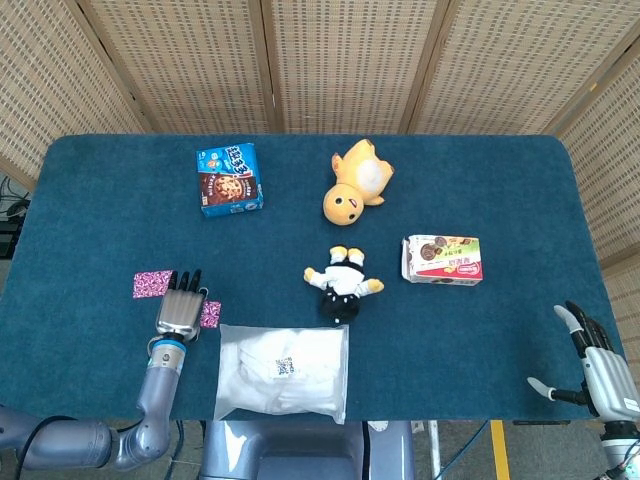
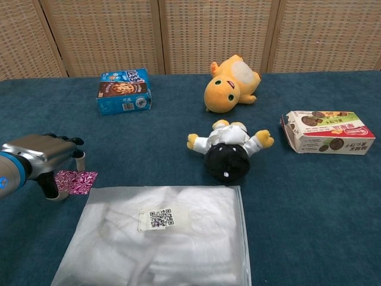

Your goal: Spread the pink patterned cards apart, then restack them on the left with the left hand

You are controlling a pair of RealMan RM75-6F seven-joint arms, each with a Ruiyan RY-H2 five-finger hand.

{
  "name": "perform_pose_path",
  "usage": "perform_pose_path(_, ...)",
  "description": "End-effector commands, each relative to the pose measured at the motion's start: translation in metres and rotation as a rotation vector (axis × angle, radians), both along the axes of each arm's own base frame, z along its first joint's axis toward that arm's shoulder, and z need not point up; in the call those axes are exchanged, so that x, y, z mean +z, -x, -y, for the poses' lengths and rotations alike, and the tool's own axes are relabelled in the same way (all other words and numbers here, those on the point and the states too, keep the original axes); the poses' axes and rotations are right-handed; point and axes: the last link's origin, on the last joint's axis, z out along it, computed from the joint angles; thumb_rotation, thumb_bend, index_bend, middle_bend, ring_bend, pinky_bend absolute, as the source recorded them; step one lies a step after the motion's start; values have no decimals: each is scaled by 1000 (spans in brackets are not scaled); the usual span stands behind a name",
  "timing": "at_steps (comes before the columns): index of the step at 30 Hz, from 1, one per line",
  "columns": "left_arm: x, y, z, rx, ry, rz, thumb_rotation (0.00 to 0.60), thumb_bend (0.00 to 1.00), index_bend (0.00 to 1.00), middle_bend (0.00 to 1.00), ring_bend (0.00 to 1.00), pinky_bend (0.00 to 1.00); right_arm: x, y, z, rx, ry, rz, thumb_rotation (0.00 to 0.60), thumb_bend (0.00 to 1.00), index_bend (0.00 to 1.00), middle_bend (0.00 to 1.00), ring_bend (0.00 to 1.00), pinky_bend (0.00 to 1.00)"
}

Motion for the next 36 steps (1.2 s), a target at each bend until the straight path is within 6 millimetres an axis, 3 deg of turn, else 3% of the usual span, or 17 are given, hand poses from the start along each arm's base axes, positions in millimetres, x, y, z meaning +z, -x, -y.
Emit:
perform_pose_path(1,0,1,1,-2,-1,-4,600,315,307,0,0,0,0,0,0,1,0,0,600,107,43,0,0,0)
perform_pose_path(36,0,3,2,-5,-6,12,600,409,319,0,0,0,0,0,0,-1,-2,1,600,105,43,0,0,0)
